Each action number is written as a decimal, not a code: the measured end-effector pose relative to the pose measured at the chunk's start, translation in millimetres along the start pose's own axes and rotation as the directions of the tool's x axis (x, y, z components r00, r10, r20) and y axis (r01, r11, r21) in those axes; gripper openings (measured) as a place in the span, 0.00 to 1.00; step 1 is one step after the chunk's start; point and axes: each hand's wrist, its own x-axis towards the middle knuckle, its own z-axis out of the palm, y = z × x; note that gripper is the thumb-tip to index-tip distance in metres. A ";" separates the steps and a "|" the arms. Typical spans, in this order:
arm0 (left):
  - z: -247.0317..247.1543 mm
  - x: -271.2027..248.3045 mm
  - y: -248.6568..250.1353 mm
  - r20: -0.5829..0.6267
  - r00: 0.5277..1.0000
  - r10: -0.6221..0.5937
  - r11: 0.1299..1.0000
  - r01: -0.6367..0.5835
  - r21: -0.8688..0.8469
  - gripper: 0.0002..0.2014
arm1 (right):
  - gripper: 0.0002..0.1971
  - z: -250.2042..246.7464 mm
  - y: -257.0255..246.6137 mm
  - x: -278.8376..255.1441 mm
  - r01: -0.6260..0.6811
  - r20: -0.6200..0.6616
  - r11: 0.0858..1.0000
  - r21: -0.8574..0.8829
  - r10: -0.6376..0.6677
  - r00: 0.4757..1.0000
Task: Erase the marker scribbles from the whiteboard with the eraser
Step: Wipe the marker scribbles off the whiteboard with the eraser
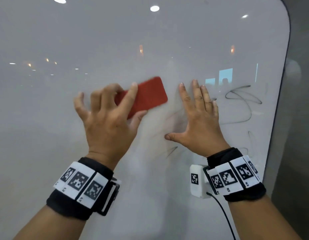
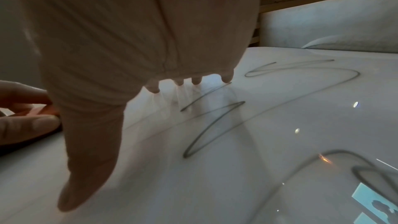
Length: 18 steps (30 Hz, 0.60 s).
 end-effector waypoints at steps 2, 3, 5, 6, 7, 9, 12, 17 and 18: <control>-2.1 4.6 1.7 0.000 0.998 -0.055 0.998 0.055 -0.029 0.27 | 0.69 -2.8 3.5 -2.8 -0.012 0.017 1.000 0.013 0.012 1.000; -2.2 1.1 2.4 0.018 1.000 -0.024 0.999 0.025 -0.034 0.27 | 0.69 -3.7 5.8 -5.2 -0.028 0.017 0.999 0.025 0.027 0.999; -2.9 -9.5 1.8 0.069 0.993 0.096 0.995 -0.095 -0.026 0.27 | 0.71 -1.9 10.4 -10.5 -0.065 0.013 0.997 0.033 0.064 0.998; -4.2 -13.5 0.6 0.092 0.985 0.144 0.990 -0.144 -0.010 0.27 | 0.71 0.5 11.8 -13.0 -0.078 0.021 0.996 0.035 0.077 0.997; -4.6 -14.9 -1.1 0.105 0.981 0.164 0.986 -0.165 0.006 0.27 | 0.72 3.3 13.0 -14.6 -0.085 0.028 0.996 0.035 0.084 0.996; -3.2 -13.6 -0.3 0.099 0.989 0.110 0.994 -0.112 0.014 0.27 | 0.72 7.4 15.0 -15.8 -0.093 0.034 0.995 0.026 0.092 0.995; -1.9 -18.3 12.3 0.089 0.996 -0.005 1.000 0.007 -0.025 0.27 | 0.72 8.7 17.2 -15.8 -0.092 0.036 0.996 0.020 0.091 0.995; 3.2 -40.6 18.4 0.140 0.960 0.243 0.969 -0.247 0.012 0.27 | 0.72 10.3 19.5 -16.1 -0.091 0.010 0.996 0.009 0.091 0.996; 3.5 -34.4 15.3 0.110 0.977 0.185 0.982 -0.186 0.004 0.27 | 0.72 10.5 20.0 -16.2 -0.091 0.009 0.996 0.010 0.091 0.996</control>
